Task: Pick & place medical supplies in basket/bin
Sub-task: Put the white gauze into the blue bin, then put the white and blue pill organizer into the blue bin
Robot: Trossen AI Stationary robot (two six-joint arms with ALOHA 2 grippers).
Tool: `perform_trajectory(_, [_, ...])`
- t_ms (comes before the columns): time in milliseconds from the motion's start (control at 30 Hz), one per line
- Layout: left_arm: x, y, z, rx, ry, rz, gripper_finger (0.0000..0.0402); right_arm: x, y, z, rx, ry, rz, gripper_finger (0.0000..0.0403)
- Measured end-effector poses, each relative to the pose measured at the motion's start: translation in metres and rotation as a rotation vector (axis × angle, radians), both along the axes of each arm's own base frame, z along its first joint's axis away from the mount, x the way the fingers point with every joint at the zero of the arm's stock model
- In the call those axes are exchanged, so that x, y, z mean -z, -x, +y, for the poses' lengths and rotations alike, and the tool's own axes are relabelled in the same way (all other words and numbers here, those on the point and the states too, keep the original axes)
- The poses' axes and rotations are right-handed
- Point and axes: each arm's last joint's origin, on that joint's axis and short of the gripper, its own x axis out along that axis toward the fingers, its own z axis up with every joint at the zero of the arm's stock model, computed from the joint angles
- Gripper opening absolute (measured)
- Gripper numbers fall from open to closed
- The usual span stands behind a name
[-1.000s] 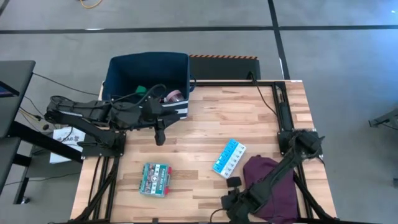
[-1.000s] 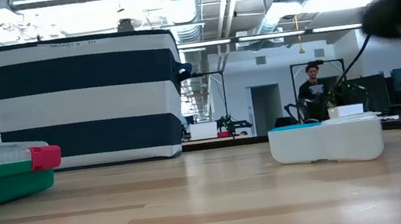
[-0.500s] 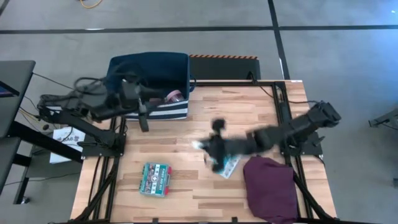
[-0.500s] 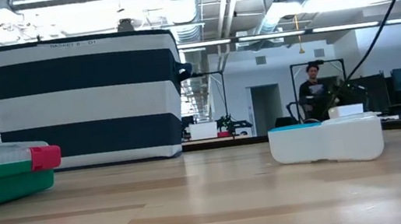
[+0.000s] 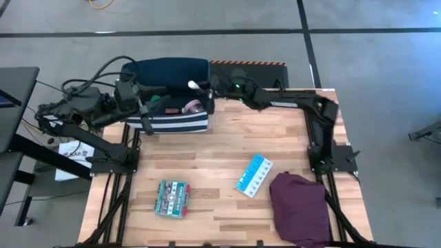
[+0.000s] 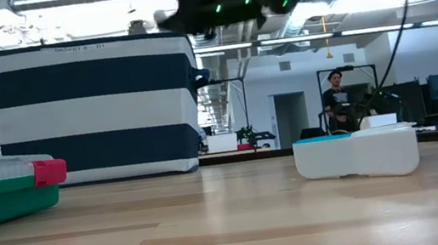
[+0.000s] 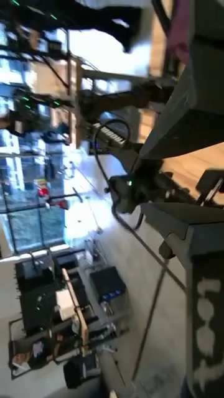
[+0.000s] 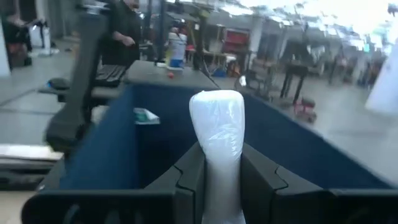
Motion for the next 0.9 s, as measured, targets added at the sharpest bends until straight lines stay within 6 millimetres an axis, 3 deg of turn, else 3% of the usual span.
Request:
perform_trajectory(100, [0.006,0.0,0.0,-0.021,-0.002,0.054,0.0114,0.011,-0.014,-0.022,0.024,-0.085,-0.007,0.0067])
perform_trajectory(233, [0.012,0.001,0.001,-0.039,0.032,0.091,0.0114,0.013,-0.029,-0.032,-0.035,-0.153,0.009,0.0084])
perform_trajectory(600, [0.013,0.003,0.002,-0.082,0.086,0.068,0.0114,-0.004,-0.054,-0.009,-0.016,-0.046,0.106,0.0161])
perform_trajectory(900, [0.015,0.003,0.002,-0.089,0.128,0.06,0.0114,-0.036,-0.048,0.001,0.072,0.006,0.224,0.0197])
